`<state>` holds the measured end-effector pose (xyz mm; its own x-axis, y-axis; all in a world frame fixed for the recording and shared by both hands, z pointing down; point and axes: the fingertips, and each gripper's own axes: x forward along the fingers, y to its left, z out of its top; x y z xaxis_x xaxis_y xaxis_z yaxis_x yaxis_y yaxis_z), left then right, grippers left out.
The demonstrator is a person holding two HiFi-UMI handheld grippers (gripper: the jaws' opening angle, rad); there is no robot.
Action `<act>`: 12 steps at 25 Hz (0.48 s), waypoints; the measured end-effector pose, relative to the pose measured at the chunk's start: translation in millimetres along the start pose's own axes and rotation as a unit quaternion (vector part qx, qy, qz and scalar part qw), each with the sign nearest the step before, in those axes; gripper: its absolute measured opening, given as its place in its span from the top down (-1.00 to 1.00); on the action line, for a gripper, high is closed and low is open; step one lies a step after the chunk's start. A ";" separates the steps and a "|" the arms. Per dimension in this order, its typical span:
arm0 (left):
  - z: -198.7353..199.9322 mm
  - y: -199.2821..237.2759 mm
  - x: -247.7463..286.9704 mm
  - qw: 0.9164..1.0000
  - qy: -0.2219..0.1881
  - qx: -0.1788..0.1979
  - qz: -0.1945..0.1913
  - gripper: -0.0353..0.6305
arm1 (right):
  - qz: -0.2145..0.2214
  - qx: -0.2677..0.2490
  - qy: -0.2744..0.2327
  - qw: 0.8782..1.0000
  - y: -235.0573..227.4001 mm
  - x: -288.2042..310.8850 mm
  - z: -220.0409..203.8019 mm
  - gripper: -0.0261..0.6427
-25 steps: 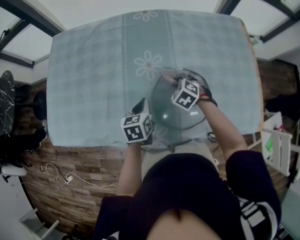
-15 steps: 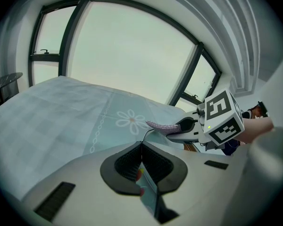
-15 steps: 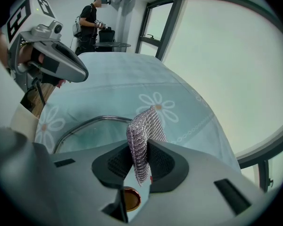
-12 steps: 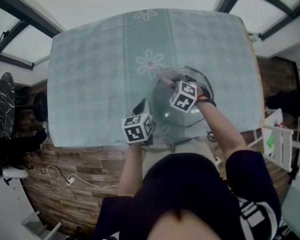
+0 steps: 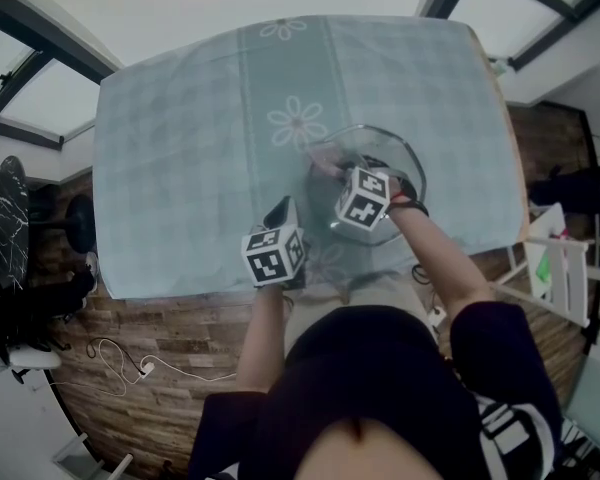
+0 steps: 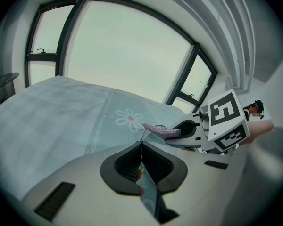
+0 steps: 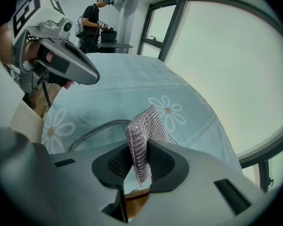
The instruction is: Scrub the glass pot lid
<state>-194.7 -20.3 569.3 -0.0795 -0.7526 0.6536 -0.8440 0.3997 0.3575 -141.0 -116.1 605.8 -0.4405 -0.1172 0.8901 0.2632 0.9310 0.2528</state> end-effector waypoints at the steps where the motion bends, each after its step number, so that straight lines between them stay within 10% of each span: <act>1: -0.7 0.3 -0.8 1.000 0.000 0.001 -0.001 0.89 | 0.000 0.001 -0.001 1.000 2.8 -0.5 0.2 0.68; 12: -11.0 0.6 -16.5 1.000 0.002 0.018 -0.012 0.89 | -0.007 0.007 0.004 1.000 30.1 -11.1 -3.6 0.68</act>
<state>-188.1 -1.9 566.1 -0.0568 -0.7596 0.6479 -0.8638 0.3628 0.3496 -125.1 -88.0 604.9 -0.4377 -0.1323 0.8894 0.2448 0.9342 0.2594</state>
